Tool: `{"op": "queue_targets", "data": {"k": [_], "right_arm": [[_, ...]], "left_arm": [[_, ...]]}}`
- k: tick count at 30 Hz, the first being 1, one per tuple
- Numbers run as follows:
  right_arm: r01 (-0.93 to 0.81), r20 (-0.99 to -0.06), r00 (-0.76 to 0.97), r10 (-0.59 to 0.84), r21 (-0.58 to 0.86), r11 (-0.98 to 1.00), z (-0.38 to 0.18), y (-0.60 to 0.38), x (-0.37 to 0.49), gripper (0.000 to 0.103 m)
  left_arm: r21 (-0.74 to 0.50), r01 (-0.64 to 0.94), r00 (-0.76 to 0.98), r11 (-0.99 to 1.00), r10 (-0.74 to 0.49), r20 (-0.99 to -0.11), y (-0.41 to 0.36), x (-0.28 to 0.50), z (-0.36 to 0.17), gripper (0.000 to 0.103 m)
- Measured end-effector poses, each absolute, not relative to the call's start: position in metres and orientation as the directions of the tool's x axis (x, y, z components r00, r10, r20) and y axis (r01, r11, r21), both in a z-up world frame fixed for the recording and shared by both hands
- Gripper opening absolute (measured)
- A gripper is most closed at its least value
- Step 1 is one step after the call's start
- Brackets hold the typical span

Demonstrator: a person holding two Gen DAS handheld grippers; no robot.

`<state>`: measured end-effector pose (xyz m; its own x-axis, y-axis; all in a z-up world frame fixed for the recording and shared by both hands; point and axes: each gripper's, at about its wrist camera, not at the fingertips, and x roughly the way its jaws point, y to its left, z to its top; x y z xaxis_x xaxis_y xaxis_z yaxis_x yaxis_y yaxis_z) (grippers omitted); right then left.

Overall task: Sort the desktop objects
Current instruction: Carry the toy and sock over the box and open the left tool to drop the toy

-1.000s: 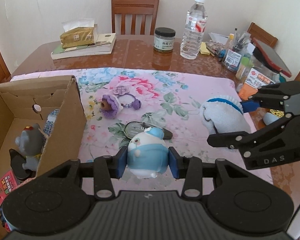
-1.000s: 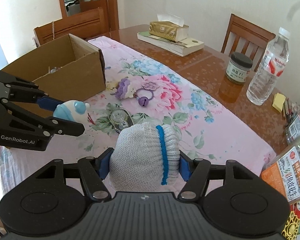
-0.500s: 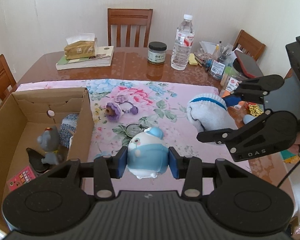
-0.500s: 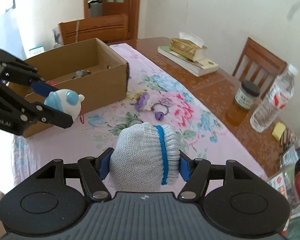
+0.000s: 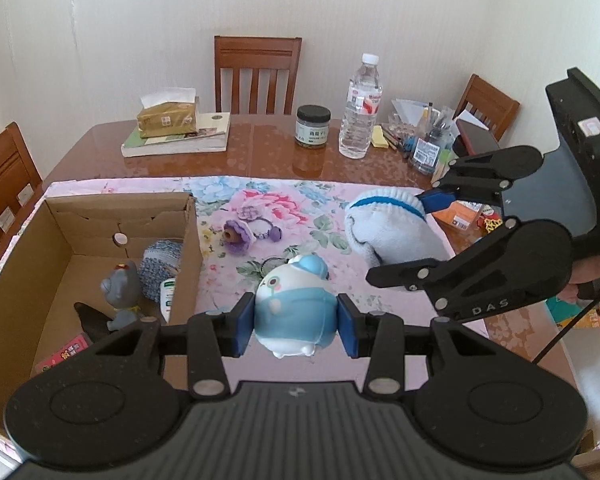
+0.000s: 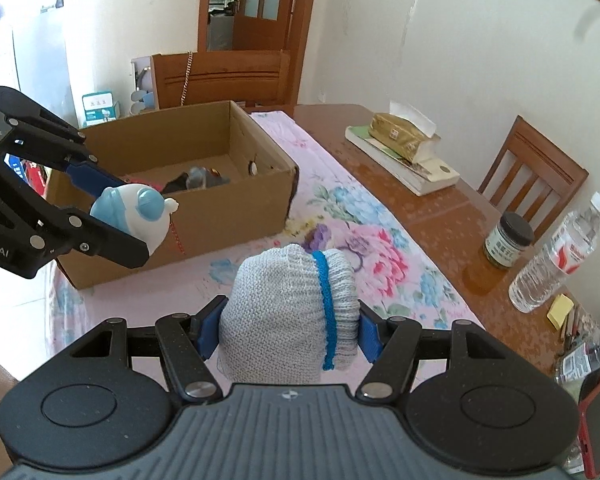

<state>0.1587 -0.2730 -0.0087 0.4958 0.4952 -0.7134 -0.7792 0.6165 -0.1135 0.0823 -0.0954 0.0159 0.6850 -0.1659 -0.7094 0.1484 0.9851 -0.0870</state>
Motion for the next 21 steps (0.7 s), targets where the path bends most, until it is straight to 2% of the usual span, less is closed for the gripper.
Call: {"op": "queue_targets", "data": {"k": [21], "right_arm": [[-0.81, -0.683, 0.494, 0.538, -0.136, 0.571, 0.01, -0.187, 0.149, 0.07]], "left_arm": [[-0.069, 0.092, 0.715, 0.993, -0.114, -0.69, -0.014, 0.06, 0.023, 0.042]]}}
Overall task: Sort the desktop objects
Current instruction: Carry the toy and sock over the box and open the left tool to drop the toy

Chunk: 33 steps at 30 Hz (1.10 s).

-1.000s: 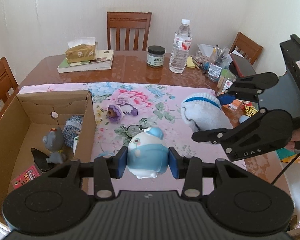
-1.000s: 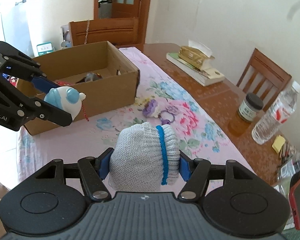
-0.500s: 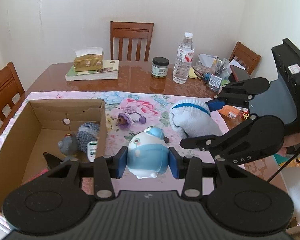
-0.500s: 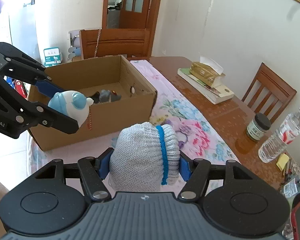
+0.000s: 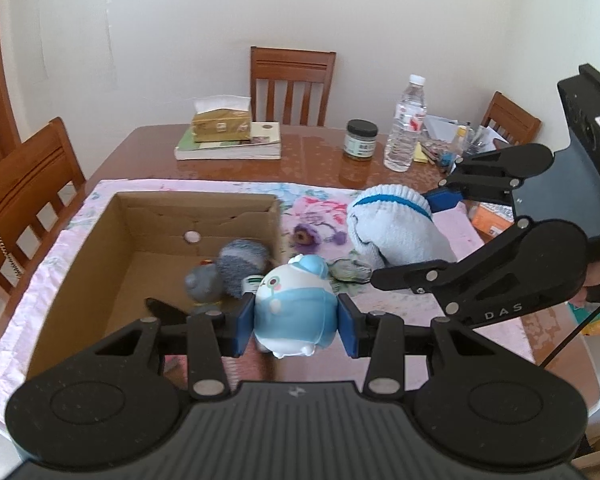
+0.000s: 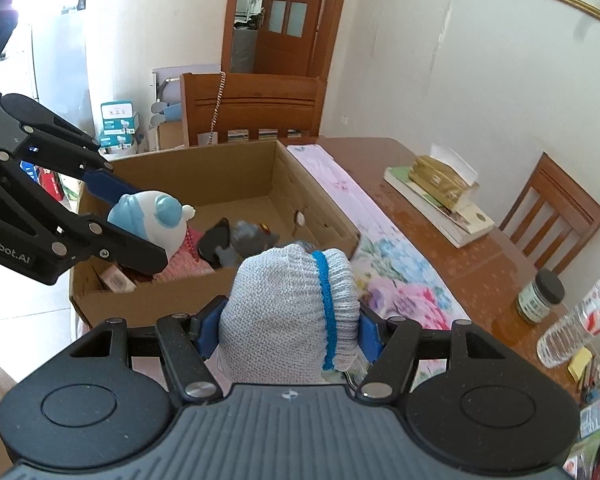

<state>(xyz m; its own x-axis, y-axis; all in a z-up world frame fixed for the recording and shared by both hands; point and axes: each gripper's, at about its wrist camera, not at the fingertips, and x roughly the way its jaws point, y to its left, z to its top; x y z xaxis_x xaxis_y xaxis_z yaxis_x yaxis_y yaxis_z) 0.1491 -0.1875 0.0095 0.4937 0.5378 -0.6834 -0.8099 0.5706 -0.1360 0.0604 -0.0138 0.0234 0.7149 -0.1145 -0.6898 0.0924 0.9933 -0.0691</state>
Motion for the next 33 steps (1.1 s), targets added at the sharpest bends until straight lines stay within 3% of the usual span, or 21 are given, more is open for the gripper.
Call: {"op": "queue_targets", "data": {"k": [23, 24, 25, 28, 33], "right_arm": [[-0.811, -0.677, 0.505, 0.536, -0.158, 0.564, 0.014, -0.084, 0.162, 0.07], [-0.812, -0.679, 0.503, 0.535, -0.158, 0.562, 0.013, -0.081, 0.163, 0.07], [-0.813, -0.68, 0.502, 0.534, -0.16, 0.56, 0.013, -0.078, 0.164, 0.07], [-0.818, -0.686, 0.494, 0.534, -0.159, 0.553, 0.012, -0.069, 0.166, 0.07], [-0.831, -0.696, 0.476, 0.538, -0.154, 0.535, 0.009, -0.052, 0.17, 0.07]], "left_arm": [[-0.083, 0.073, 0.701, 0.994, -0.11, -0.704, 0.076, 0.066, 0.002, 0.045], [-0.084, 0.069, 0.699, 0.994, -0.109, -0.707, 0.078, 0.067, 0.0, 0.049], [-0.086, 0.063, 0.695, 0.994, -0.105, -0.711, 0.081, 0.068, -0.001, 0.061], [-0.083, 0.042, 0.693, 0.996, -0.089, -0.716, 0.087, 0.066, -0.004, 0.085], [-0.078, 0.016, 0.663, 0.997, -0.069, -0.745, 0.096, 0.066, -0.011, 0.089]]}}
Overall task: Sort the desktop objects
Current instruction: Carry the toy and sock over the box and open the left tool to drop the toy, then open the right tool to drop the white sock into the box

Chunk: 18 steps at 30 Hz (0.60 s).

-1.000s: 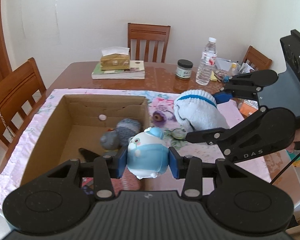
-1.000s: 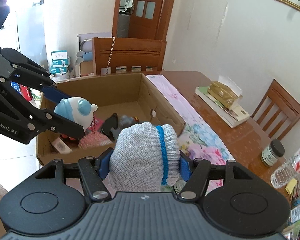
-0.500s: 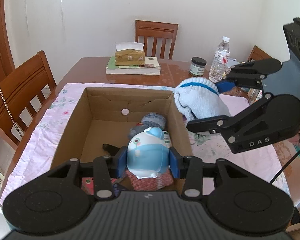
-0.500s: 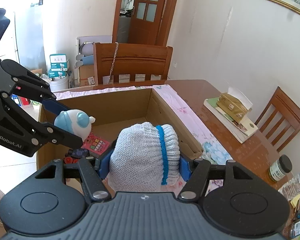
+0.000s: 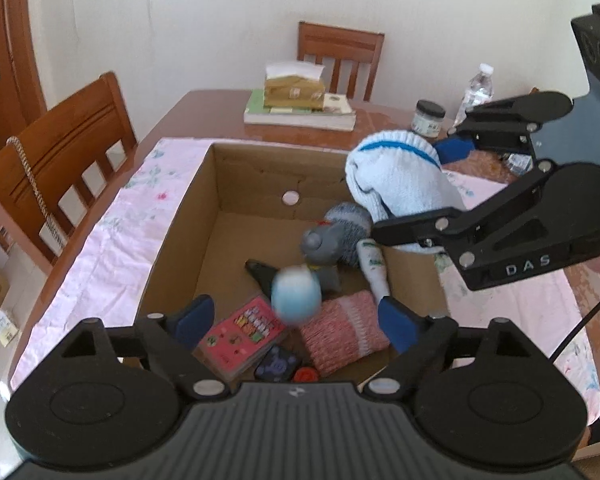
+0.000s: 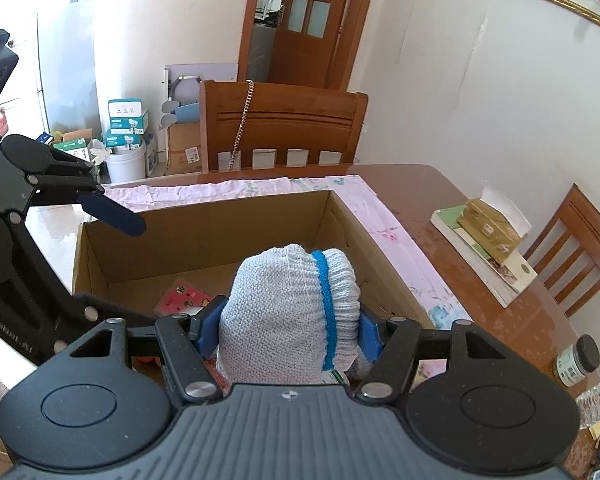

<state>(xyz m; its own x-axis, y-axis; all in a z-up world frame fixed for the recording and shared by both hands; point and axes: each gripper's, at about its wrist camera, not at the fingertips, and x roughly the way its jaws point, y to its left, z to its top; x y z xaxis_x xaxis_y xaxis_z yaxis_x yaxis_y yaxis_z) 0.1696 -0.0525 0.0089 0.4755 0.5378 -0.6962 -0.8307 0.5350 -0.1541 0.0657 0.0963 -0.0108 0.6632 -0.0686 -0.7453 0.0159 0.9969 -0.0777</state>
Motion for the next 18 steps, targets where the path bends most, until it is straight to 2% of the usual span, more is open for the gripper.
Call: {"op": "queue_targets", "data": {"k": [14, 15, 16, 18], "right_arm": [[-0.885, -0.716, 0.397, 0.575, -0.132, 0.446, -0.003, -0.006, 0.179, 0.073], [-0.888, -0.713, 0.395, 0.579, -0.136, 0.439, -0.004, -0.004, 0.179, 0.079], [-0.886, -0.708, 0.405, 0.578, -0.15, 0.438, -0.004, -0.003, 0.177, 0.091], [-0.88, -0.693, 0.43, 0.579, -0.177, 0.442, -0.003, -0.002, 0.175, 0.099]], "left_arm": [[-0.078, -0.008, 0.651, 0.997, -0.054, -0.758, 0.103, 0.055, -0.014, 0.091], [-0.077, -0.012, 0.65, 0.997, -0.051, -0.758, 0.104, 0.055, -0.014, 0.091], [-0.076, -0.014, 0.649, 0.997, -0.049, -0.759, 0.105, 0.055, -0.014, 0.092], [-0.077, -0.017, 0.647, 0.997, -0.048, -0.761, 0.105, 0.055, -0.015, 0.093]]}}
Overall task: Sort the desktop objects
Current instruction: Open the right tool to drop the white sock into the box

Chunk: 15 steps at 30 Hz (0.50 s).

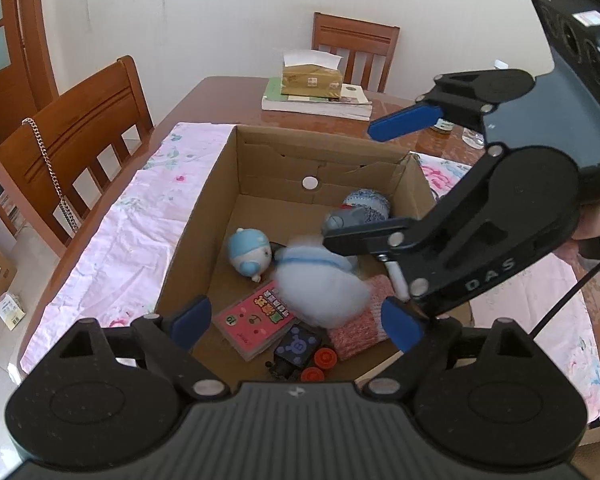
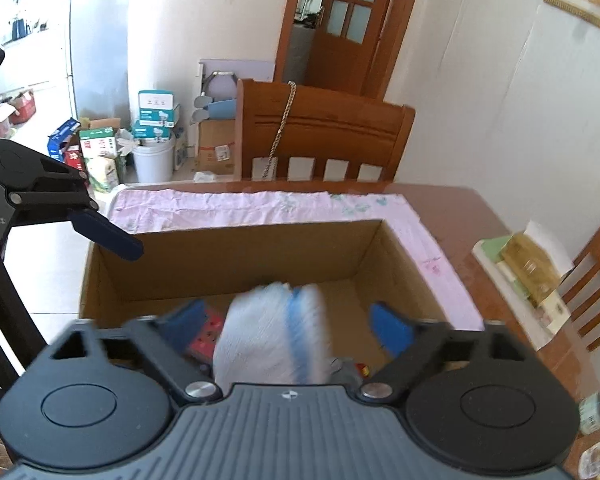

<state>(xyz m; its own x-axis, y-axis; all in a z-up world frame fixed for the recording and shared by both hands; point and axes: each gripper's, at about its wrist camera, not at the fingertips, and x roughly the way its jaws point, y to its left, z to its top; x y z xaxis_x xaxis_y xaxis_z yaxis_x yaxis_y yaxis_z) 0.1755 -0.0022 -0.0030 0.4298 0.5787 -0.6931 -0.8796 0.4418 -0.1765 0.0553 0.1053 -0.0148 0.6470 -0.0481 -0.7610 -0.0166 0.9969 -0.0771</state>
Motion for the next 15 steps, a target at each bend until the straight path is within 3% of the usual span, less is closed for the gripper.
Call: {"op": "queue_targets", "data": {"k": [15], "right_arm": [[-0.844, -0.713, 0.45, 0.538, -0.141, 0.518, -0.007, -0.033, 0.184, 0.103]], "left_arm": [[-0.052, -0.001, 0.659, 0.999, -0.038, -0.751, 0.097, 0.064, -0.013, 0.096]]}}
